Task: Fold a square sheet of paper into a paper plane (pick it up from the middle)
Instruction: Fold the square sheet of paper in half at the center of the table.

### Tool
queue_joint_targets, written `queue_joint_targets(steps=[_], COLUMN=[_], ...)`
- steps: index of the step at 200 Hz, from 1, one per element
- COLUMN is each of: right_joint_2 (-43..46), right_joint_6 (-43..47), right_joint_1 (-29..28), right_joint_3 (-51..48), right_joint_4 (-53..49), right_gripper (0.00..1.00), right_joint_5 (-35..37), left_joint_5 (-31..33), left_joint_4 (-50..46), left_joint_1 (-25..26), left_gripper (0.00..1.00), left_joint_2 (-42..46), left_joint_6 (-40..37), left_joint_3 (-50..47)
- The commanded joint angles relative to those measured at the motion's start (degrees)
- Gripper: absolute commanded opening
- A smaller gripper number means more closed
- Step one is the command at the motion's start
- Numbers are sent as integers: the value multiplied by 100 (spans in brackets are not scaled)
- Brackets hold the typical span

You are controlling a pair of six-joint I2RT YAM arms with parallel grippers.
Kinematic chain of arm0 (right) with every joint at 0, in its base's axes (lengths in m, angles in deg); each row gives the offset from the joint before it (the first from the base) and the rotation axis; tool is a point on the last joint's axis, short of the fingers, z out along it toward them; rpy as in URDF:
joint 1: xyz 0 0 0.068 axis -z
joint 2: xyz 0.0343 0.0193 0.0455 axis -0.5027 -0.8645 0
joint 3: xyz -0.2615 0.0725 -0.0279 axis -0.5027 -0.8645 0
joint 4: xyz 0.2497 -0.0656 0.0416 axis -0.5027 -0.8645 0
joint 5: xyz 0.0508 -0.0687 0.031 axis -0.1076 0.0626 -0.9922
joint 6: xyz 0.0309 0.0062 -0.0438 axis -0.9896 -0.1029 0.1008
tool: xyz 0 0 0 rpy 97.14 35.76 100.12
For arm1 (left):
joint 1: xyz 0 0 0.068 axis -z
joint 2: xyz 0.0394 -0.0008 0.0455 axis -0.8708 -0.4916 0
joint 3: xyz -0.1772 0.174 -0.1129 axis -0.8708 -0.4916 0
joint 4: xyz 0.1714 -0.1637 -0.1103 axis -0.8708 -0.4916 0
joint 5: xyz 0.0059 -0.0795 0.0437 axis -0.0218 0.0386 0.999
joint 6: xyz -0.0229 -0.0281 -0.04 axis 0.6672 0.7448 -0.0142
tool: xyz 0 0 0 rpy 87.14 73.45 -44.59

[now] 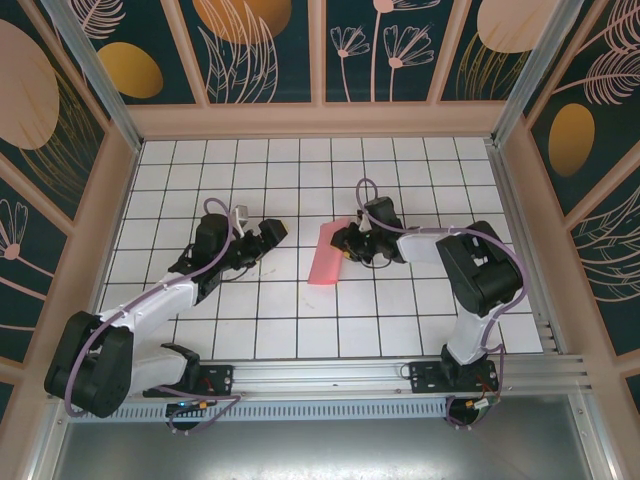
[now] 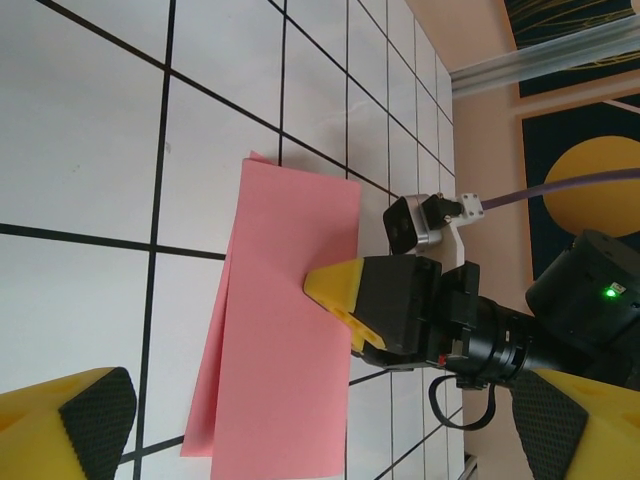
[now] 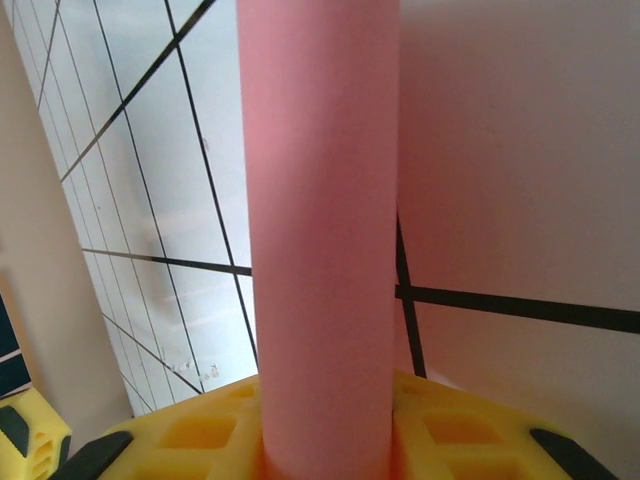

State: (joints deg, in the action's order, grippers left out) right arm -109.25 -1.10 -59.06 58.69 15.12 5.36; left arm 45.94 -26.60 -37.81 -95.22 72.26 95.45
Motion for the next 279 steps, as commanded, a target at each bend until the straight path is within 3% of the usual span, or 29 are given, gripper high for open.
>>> queue_joint_targets(steps=[1,21,60,77,117,183,214,248,279], right_joint_2=[140,299,488,641,548,-221,-304,-80,108], right_joint_6=[26,144,426,476,669,1427,1529,1295,900], right_joint_1=[-21,-22,-28,-47,-38,30,57,-11,-73], right_joint_3=[-149,-207,-88,-117,-66,547,667,705,614], right_joint_4=[20,-108,-625,-716,-558,-776,-1137,-1458,-1534], right_gripper=[35,44,50,50,37,36,40,55,56], right_joint_5=[235,330,502,579,252,-410,-128,458,927], left_joint_5=[-122,-13,118,126,144,274,259,242,215], left_joint_4=[-63,-140,-174,-127,-130,-237,-212,-191,-171], left_joint_1=[101,272,491,537,554,552,560,562,558], left_gripper=[98,97,95,95,95,95,95,95,95], left_joint_2=[-133,-220,-423,-468,-550,-491,-554,-626,-672], left_joint_6=[-124,-123,-121,-135,-144,-175,-192,-218,-239], left_joint_3=[209,313,453,463,474,415,424,452,479])
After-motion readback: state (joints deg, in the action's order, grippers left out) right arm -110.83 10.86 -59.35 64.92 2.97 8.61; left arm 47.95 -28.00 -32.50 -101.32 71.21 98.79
